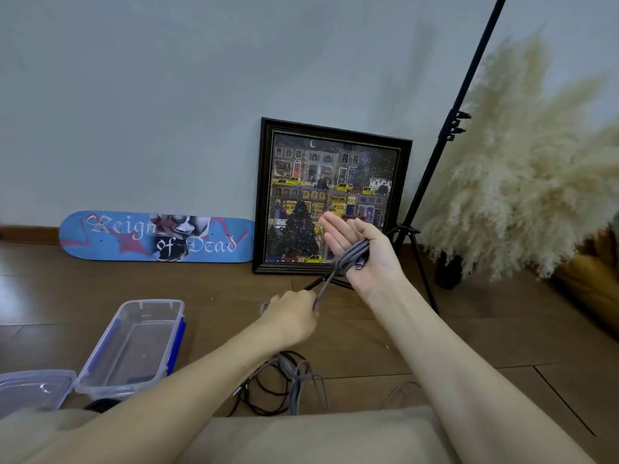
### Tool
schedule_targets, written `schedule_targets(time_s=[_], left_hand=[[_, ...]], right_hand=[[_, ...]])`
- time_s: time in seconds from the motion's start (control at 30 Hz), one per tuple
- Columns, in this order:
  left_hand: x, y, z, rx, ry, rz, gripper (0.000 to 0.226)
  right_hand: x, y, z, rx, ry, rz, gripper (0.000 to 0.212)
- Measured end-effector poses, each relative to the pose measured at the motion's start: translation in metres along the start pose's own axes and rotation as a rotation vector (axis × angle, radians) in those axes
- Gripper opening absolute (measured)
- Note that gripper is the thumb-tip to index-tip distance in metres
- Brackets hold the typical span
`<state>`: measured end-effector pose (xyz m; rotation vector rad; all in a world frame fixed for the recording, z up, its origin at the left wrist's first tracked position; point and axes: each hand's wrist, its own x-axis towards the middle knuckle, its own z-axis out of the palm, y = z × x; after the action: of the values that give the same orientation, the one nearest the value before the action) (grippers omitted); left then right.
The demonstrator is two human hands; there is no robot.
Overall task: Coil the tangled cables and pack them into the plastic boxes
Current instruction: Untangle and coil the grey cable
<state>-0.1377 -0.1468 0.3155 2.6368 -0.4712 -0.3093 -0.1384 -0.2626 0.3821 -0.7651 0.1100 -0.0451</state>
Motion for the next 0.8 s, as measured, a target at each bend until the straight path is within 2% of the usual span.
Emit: schedule_targets(time_s=[0.13, 0.23, 0.37, 0.5, 0.6, 0.67, 0.73, 0.8], left_hand=[[-0.005, 0.000, 0.003, 0.142, -0.085, -0.021, 0.026], [-0.009, 0.001, 0.001, 0.112, -0.153, 0.014, 0.036], [-0.007, -0.001, -0.007, -0.065, -0.129, 0.145, 0.024], [-0.008, 0.003, -0.008, -0.014, -0.140, 0.192, 0.017], [-0.010, 0.008, -0.007, -0.039, -0.103, 0.222, 0.020], [-0.011, 0.011, -0.009, -0.080, -0.088, 0.235, 0.021], [-0.011, 0.013, -0.014, -0.149, -0.114, 0.232, 0.024], [-0.010, 0.012, -0.021, -0.246, -0.161, 0.209, 0.026]], right_hand=[[0.013, -0.002, -0.010, -0.035, 0.031, -0.046, 0.032], [0.023, -0.009, -0.017, -0.148, 0.080, -0.190, 0.048], [0.021, -0.019, -0.019, -0.350, 0.156, -0.345, 0.059], [0.025, -0.017, -0.021, -0.521, 0.206, -0.415, 0.061], [0.025, -0.014, -0.021, -0.775, 0.241, -0.484, 0.053], [0.027, -0.011, -0.022, -1.017, 0.296, -0.552, 0.032], [0.030, -0.009, -0.024, -1.333, 0.353, -0.599, 0.040], [0.029, -0.006, -0.025, -1.630, 0.293, -0.629, 0.049]])
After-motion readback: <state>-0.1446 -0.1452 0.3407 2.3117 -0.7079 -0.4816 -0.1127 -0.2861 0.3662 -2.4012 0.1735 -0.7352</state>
